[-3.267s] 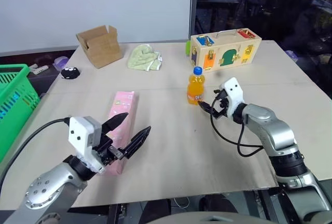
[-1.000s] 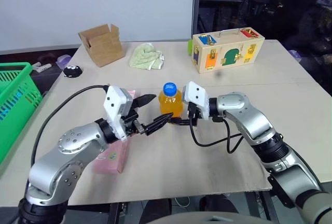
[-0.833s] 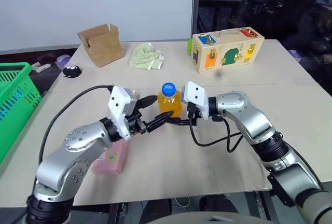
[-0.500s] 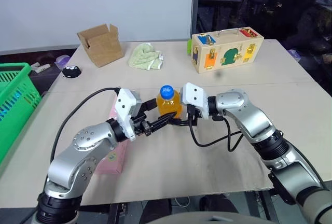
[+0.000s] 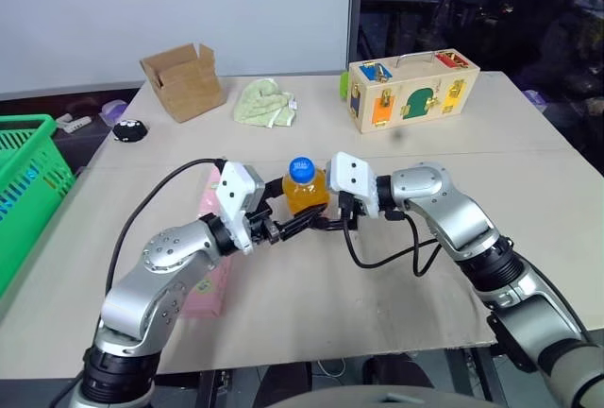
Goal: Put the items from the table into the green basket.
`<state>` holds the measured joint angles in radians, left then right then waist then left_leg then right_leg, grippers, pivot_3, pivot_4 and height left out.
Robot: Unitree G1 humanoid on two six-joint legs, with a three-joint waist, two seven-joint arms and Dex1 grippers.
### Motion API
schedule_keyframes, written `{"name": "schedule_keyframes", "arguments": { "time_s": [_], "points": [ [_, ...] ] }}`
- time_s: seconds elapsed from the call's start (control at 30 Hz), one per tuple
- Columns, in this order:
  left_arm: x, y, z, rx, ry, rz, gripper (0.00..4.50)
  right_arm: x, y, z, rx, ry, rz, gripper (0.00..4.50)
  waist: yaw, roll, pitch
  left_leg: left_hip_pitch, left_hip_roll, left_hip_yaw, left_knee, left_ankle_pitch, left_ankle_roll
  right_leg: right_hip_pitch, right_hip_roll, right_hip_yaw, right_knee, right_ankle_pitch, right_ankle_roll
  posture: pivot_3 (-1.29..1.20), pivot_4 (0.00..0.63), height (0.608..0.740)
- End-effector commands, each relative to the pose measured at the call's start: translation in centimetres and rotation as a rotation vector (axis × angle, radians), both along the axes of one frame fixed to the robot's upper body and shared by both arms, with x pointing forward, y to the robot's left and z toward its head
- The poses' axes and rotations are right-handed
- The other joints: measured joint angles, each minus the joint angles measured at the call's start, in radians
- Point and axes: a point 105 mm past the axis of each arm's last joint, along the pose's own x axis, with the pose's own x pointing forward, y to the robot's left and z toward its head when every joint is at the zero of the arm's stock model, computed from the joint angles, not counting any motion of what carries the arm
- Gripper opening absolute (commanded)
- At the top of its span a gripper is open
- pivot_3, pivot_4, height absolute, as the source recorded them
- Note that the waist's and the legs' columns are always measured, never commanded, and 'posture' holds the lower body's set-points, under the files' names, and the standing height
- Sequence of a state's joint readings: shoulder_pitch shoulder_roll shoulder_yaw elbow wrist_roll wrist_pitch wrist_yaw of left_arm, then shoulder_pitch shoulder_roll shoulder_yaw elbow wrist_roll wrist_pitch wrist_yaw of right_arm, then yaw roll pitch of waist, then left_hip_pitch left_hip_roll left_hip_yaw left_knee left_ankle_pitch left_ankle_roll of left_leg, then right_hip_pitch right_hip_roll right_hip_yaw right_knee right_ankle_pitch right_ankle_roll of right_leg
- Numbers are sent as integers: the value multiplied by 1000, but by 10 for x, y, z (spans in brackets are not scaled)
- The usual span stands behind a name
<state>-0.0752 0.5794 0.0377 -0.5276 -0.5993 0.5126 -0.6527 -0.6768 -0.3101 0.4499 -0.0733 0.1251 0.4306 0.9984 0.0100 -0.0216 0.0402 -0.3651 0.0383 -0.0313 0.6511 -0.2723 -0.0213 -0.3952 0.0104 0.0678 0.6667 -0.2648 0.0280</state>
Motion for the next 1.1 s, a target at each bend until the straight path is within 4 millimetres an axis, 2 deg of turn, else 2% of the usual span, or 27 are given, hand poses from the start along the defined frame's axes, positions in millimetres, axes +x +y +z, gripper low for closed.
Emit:
{"name": "schedule_keyframes", "arguments": {
  "time_s": [0.03,0.07,0.13,0.17,0.33,0.53,0.73,0.93,1.07,1.1],
  "points": [
    [-1,3,13,-23,-57,11,2831,-2,4,23,60,-57,30,3121,0,0,0,0,0,0,0,0,0,0,0,0,0,0,0,46,0,740],
    [-1,4,13,-26,-58,14,2831,-2,3,22,60,-52,28,3121,0,0,0,0,0,0,0,0,0,0,0,0,0,0,0,48,0,740],
    [-1,6,14,-35,-61,27,2831,-2,3,22,70,-35,26,4128,0,0,0,0,0,0,0,0,0,0,0,0,0,0,0,48,0,740],
    [-1,8,15,-41,-61,35,2831,-2,2,22,73,-28,25,4446,-2,0,0,0,0,0,0,0,0,0,0,0,0,0,0,52,0,740],
    [0,20,17,-71,-57,87,2831,5,-7,23,112,-19,-43,4446,0,0,0,0,0,0,0,0,0,0,0,0,0,0,0,63,0,740],
    [5,47,25,-114,-67,232,2831,4,-23,26,179,15,-85,4446,2,0,0,0,0,0,0,0,0,0,0,0,0,0,0,72,0,740],
    [4,88,40,-141,-108,447,2831,2,-15,32,251,-9,-106,4446,1,-1,0,1,1,-1,0,0,0,0,1,0,2,0,0,143,0,740],
    [-19,113,50,-130,-135,589,2831,-4,1,36,293,11,-52,4446,23,-2,-1,1,1,-3,0,0,0,-1,2,-2,4,0,0,238,0,740],
    [-48,126,51,-117,-147,716,2831,-9,16,39,299,23,42,4446,49,-4,-1,1,1,-2,0,0,0,-1,1,-1,4,0,0,372,0,740],
    [-53,127,51,-118,-149,741,2831,-10,18,40,299,27,61,4446,73,-4,-1,2,1,-2,0,0,0,-1,0,-1,4,0,0,388,0,740]
  ]
}}
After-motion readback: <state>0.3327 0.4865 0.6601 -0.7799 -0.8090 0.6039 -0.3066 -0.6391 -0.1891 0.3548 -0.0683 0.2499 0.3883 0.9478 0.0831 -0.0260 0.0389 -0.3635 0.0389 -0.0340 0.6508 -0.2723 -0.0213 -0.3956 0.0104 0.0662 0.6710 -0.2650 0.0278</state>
